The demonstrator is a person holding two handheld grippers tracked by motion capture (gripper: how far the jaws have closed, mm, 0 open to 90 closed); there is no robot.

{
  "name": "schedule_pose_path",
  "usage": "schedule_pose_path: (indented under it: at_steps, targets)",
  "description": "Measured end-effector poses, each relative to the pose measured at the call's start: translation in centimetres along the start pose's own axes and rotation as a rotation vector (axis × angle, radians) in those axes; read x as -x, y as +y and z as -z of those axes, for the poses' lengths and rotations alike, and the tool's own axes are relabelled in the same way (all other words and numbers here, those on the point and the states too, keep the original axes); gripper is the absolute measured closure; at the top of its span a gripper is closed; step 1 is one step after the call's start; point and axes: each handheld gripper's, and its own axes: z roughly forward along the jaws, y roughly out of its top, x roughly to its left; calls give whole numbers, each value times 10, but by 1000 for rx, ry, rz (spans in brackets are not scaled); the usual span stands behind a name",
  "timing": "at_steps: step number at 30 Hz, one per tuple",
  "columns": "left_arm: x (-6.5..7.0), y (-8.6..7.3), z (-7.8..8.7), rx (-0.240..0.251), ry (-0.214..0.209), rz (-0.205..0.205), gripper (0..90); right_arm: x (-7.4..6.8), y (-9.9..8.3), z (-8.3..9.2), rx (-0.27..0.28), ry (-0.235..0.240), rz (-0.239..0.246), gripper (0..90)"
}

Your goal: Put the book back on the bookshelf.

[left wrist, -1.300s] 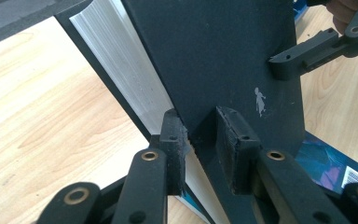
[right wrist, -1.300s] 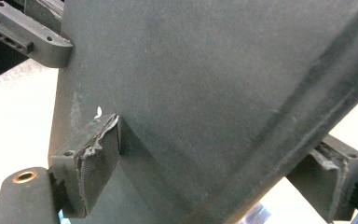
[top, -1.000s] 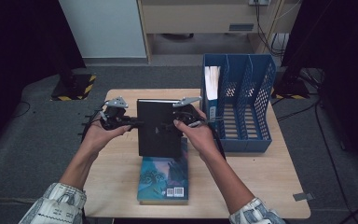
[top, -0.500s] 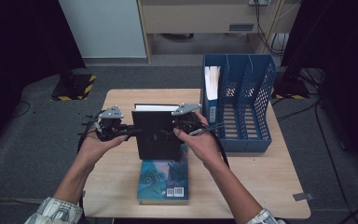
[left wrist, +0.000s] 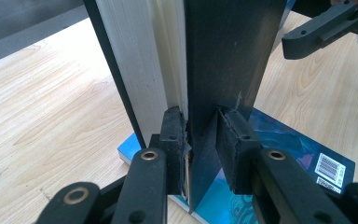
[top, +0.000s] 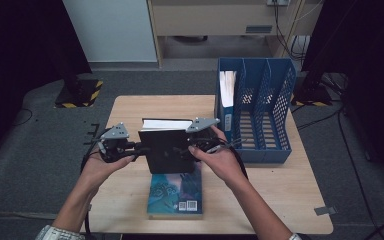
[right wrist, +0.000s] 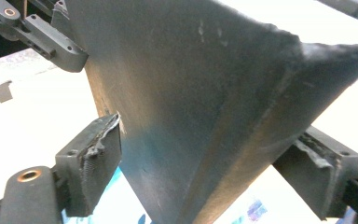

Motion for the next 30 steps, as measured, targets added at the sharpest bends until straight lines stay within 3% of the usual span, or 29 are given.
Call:
schedule_pose_path:
  at_steps: [11, 15, 17, 21, 22, 30]
  targets:
    - [3, -5, 1, 17, -6, -2, 713, 5, 13, -10, 4, 44, 5, 125]
    - [5, -10, 1, 43, 5, 17, 683, 2, 18, -11, 4, 60, 46, 127]
    - [7, -12, 0, 51, 11, 22, 642, -1, 19, -12, -20, 40, 81, 141]
    - [11, -18, -1, 47, 40, 25, 584, 0, 20, -12, -28, 34, 80, 167]
    - [12, -23, -3, 34, 68, 38, 550, 0, 20, -11, -33, 36, 87, 175]
    - [11, -41, -19, 16, 69, 73, 592, -5, 19, -8, -43, 47, 103, 201]
